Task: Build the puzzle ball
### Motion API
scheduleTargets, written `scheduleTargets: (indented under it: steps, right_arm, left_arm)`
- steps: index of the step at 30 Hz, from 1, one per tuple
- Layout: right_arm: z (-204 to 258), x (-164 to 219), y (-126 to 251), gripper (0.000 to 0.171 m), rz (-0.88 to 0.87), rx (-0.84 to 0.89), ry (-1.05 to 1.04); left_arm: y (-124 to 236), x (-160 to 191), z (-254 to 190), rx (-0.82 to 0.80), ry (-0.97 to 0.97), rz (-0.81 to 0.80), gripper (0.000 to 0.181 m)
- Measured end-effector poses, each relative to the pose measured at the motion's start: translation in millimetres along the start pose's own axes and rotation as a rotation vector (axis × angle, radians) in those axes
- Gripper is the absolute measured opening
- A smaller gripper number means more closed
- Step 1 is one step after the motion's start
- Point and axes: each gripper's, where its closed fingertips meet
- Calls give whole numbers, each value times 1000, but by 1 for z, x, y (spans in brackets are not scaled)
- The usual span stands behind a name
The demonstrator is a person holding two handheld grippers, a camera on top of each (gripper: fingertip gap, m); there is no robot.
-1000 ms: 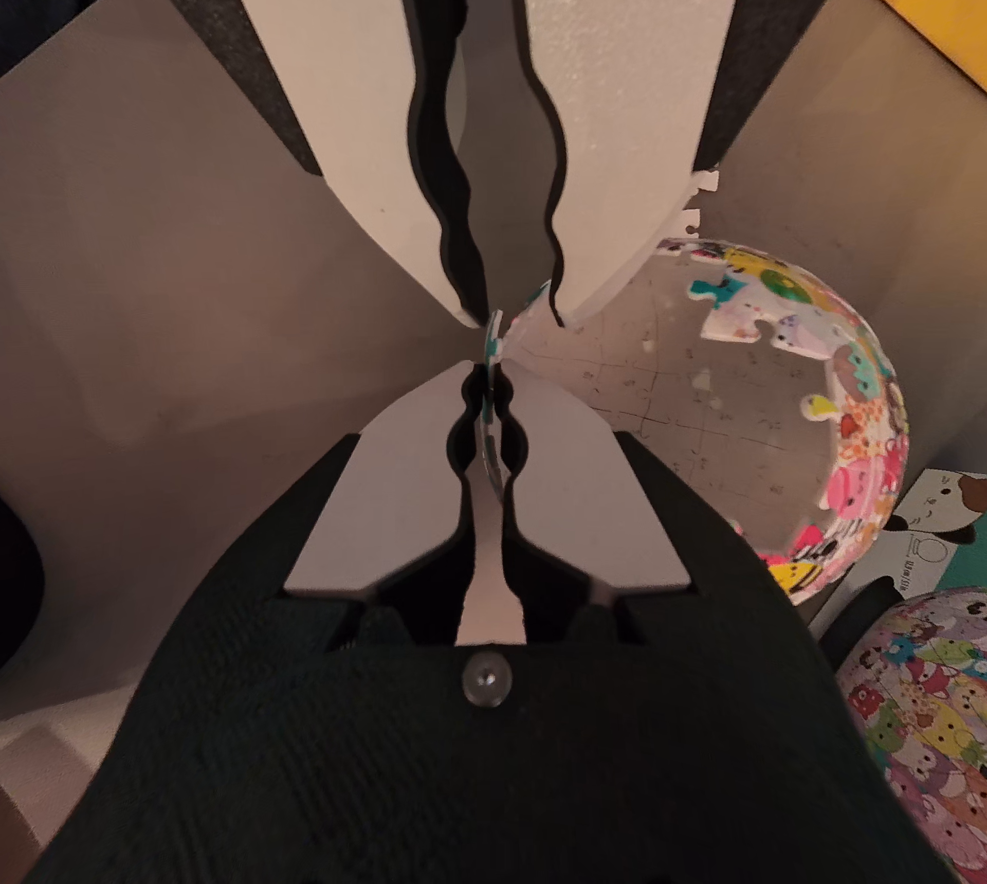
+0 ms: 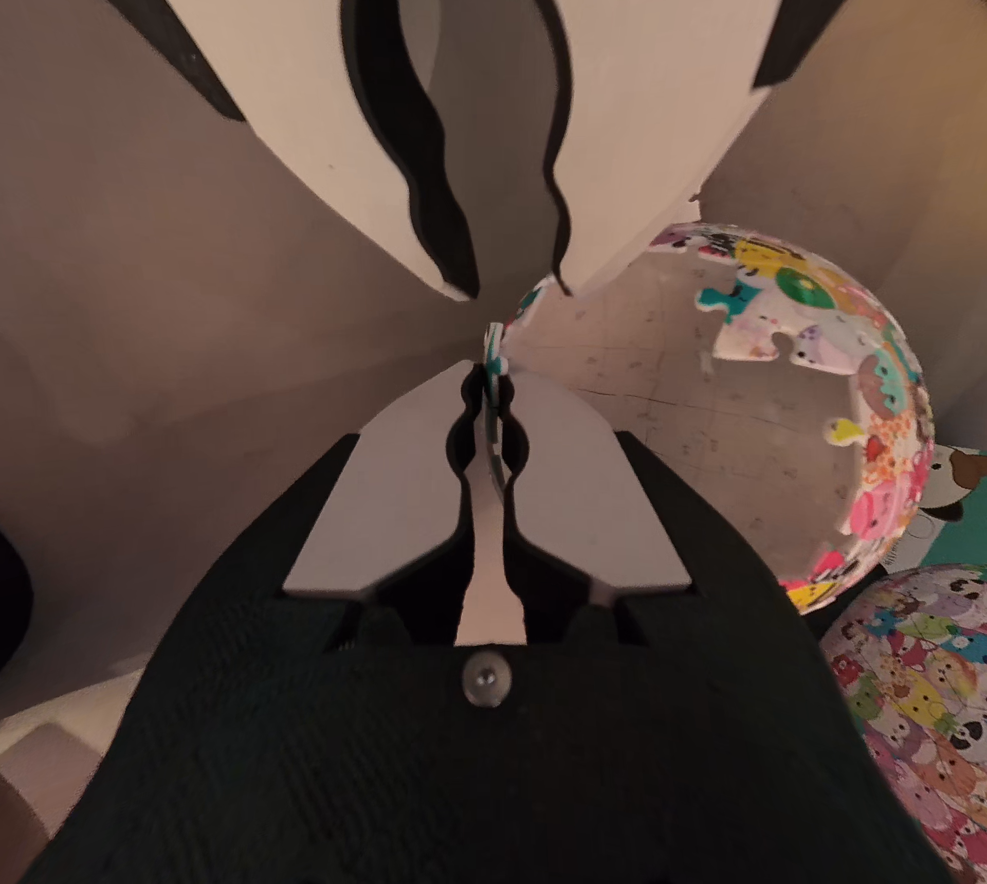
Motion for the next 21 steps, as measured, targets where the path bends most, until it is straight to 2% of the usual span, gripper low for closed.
scheduleTargets:
  steps: [6,12,15,21]
  right_arm:
    - [-1,-1,-1,12,-2,8,-4]
    - [-3,-14,13,25,-104,23,-23]
    - [-4,-23,24,25,-188,34,-22]
    - [-1,-25,32,25,-213,43,-29]
  left_arm:
    - [3,3,-1,2,5,5,22]
    - [19,-8,-2,-12,10,-60,22]
    - [33,-16,-4,-14,22,-116,22]
    - [48,-14,-10,-46,23,-139,22]
Point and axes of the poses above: each gripper's, where its closed fingertips meet, y back along the fingers, x out of its underside, z = x × y across the jaws, and after that the axes turned 1 degree about -y, right-handed
